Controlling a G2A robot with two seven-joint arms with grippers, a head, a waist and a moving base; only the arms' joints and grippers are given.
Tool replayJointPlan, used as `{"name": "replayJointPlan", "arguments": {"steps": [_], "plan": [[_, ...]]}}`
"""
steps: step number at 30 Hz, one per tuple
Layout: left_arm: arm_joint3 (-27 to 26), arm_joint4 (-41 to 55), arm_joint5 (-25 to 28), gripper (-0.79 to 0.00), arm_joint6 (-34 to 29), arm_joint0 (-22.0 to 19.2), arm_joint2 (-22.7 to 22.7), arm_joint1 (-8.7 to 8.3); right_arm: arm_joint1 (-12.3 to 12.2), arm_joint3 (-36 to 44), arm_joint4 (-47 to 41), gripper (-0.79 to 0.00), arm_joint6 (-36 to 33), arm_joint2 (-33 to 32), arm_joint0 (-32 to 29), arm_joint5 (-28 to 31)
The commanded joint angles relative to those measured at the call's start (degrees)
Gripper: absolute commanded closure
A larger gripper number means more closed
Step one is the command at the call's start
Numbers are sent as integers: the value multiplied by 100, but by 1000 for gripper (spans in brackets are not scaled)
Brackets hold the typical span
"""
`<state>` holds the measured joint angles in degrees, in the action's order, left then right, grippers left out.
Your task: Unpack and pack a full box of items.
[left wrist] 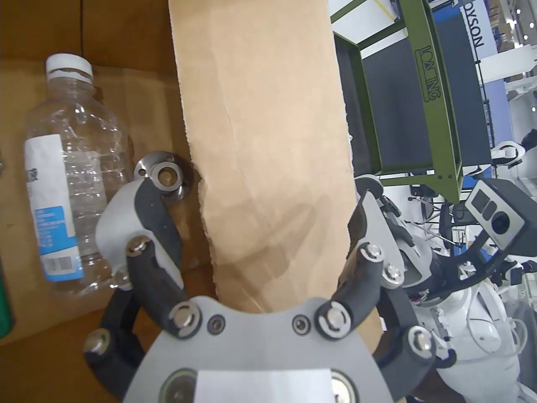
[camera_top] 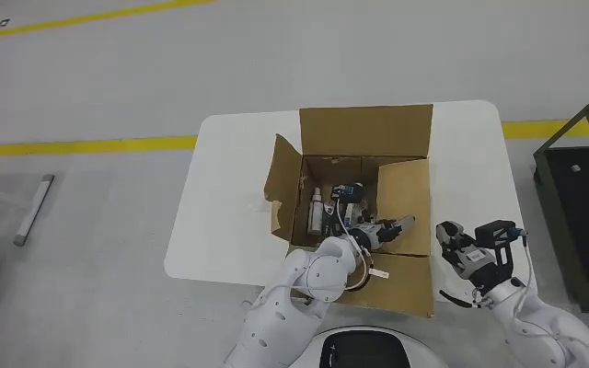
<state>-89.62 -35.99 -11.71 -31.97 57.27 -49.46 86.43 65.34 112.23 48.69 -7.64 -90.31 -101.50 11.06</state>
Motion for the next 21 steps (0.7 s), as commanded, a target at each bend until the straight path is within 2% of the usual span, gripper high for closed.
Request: {"name": "replayJointPlan", "arguments": {"steps": [1,21], "plan": [[-25,77,35,-785,42,43,-25,3,3,7,-17,0,-30,14,22,7],[-127,473,366,-785,15,119,-268,-7,22,-4,-97,0,-211,29,156,106]]}}
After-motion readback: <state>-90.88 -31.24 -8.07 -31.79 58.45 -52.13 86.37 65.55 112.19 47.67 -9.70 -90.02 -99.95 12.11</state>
